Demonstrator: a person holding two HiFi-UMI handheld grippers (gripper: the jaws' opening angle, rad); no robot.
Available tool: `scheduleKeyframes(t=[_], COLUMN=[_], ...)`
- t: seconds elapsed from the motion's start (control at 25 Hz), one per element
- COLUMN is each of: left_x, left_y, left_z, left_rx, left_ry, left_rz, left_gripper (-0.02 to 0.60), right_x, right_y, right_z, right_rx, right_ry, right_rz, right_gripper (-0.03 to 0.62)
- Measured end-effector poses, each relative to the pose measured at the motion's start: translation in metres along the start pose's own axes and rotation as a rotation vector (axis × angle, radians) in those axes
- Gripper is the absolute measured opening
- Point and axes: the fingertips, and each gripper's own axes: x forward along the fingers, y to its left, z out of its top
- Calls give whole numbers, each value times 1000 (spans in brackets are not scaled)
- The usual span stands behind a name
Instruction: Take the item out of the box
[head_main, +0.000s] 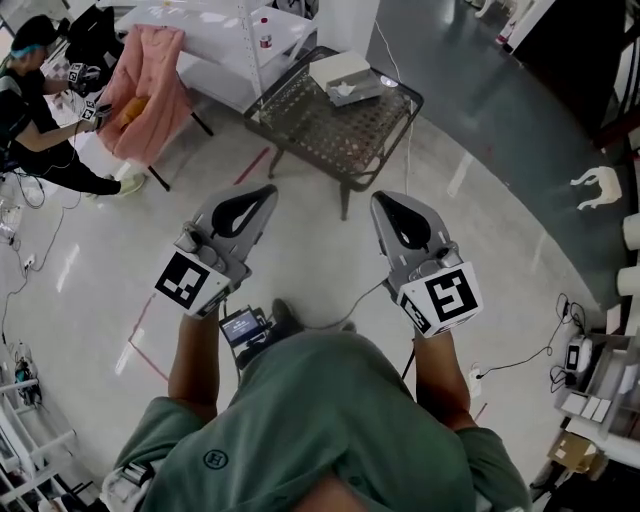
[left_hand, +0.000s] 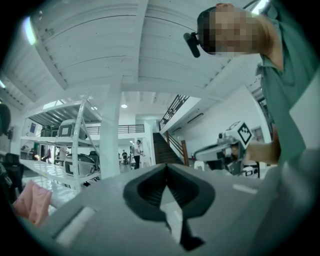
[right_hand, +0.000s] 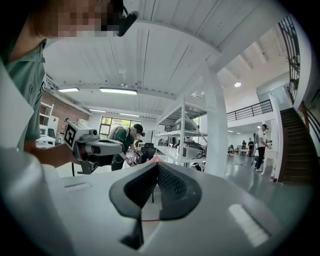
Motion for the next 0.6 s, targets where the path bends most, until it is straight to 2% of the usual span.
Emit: scheduleKeyframes(t=[0.2,0.36,0.6], left_x=[-11,-14,0], left_y=[52,80,111], left_z=[-4,-12,-33], left_rx=[-2,-23,-68], left_ry=[-25,-26,-17], left_rz=[-38,-73,-79], left_gripper=[2,2,2], right_x=[49,78,108], right_y=[6,2,-19], right_z=[3,3,-9], right_rx=[-3,0,10], right_ry=[14,32,71], right_rz=[-49,-87,-100], right_gripper=[5,5,5])
